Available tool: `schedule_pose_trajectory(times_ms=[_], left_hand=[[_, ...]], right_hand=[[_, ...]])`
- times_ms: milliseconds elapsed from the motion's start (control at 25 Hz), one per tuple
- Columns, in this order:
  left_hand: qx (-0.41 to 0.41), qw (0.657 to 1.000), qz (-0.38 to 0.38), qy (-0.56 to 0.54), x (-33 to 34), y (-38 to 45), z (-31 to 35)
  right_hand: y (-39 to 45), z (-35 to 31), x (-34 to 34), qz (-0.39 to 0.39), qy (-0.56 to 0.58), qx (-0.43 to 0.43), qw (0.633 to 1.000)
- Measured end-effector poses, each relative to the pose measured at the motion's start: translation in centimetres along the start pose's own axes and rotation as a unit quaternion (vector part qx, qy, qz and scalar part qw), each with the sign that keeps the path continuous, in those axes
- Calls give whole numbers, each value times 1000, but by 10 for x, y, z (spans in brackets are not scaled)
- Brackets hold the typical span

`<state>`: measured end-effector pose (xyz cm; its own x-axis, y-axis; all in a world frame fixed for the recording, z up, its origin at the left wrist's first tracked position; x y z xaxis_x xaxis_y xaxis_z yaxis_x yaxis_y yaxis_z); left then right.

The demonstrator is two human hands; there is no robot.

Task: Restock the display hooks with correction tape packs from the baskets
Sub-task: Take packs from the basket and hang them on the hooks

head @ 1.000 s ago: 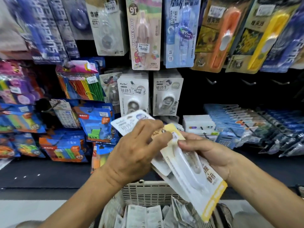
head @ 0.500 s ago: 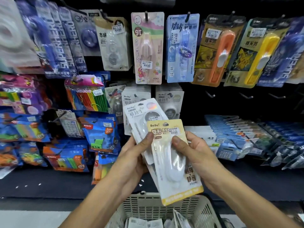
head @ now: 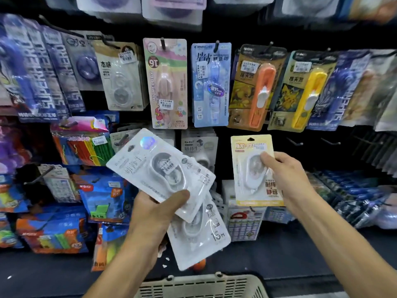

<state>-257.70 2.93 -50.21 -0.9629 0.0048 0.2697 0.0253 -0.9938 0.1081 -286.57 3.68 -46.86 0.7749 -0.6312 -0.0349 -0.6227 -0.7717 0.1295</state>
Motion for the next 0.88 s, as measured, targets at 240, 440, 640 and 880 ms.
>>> schedule_pose_trajectory(times_ms=[240, 440, 640, 880], left_hand=[[31, 987, -108, 113, 22, -5, 5], [106, 944, -133, 281, 24, -9, 14], [47, 965, -141, 216, 18, -5, 8], [-62, 993, -33, 93, -8, 9, 8]], right_hand=[[9, 12, -28, 98, -72, -24, 992], [-22, -10, -3, 74, -269, -219, 935], [-76, 20, 72, -257, -26, 12, 966], [-57, 12, 66, -121, 70, 32, 990]])
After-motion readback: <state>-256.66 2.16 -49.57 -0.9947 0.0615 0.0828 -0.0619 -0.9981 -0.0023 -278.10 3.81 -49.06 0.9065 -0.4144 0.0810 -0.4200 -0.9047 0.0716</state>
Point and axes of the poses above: each hand's wrist, its own y-axis towards the middle knuckle, its own x-axis out of the palm, z = x × y, the point moved 5 cm from there along y, towards the middle knuckle, and after that the axes turned 7 degrees about z, right-handed, at the moved point
